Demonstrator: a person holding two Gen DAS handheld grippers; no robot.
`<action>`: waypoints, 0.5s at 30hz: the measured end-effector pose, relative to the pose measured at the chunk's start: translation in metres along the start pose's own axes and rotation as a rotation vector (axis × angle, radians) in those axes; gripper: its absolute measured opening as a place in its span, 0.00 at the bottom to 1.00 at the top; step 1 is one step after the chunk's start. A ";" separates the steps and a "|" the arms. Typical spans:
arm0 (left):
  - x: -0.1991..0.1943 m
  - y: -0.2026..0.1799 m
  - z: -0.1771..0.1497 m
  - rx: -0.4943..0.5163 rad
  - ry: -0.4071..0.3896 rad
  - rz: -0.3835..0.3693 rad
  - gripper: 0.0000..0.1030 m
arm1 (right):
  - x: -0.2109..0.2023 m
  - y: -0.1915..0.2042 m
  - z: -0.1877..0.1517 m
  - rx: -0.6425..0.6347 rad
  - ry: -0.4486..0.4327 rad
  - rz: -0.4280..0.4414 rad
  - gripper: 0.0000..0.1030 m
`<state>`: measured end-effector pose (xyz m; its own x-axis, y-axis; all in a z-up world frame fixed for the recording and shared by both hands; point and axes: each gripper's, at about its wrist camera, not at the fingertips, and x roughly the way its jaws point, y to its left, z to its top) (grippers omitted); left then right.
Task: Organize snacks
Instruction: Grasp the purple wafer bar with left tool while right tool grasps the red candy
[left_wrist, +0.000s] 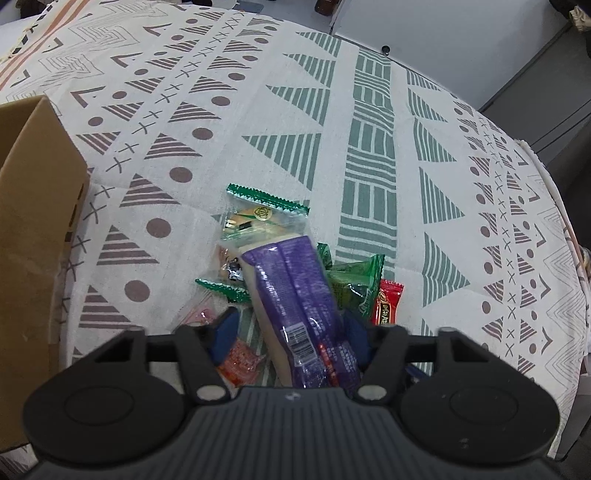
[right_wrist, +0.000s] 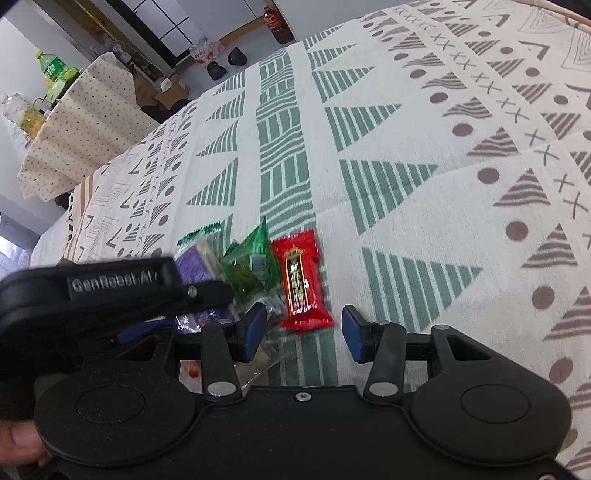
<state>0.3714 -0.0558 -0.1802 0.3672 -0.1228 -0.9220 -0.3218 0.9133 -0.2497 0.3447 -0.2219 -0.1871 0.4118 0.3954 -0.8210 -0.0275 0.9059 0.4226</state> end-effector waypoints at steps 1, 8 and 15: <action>0.000 0.000 0.000 -0.005 0.002 -0.005 0.43 | 0.001 0.000 0.001 0.000 -0.001 -0.001 0.45; -0.009 0.003 0.004 0.004 -0.015 0.003 0.31 | 0.009 0.003 0.006 -0.022 -0.007 -0.016 0.44; -0.024 0.008 0.002 0.009 -0.049 -0.009 0.30 | 0.006 0.008 0.003 -0.062 0.016 -0.094 0.20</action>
<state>0.3615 -0.0445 -0.1597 0.4127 -0.1122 -0.9039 -0.3105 0.9156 -0.2554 0.3496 -0.2124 -0.1880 0.4006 0.3105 -0.8620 -0.0457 0.9464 0.3197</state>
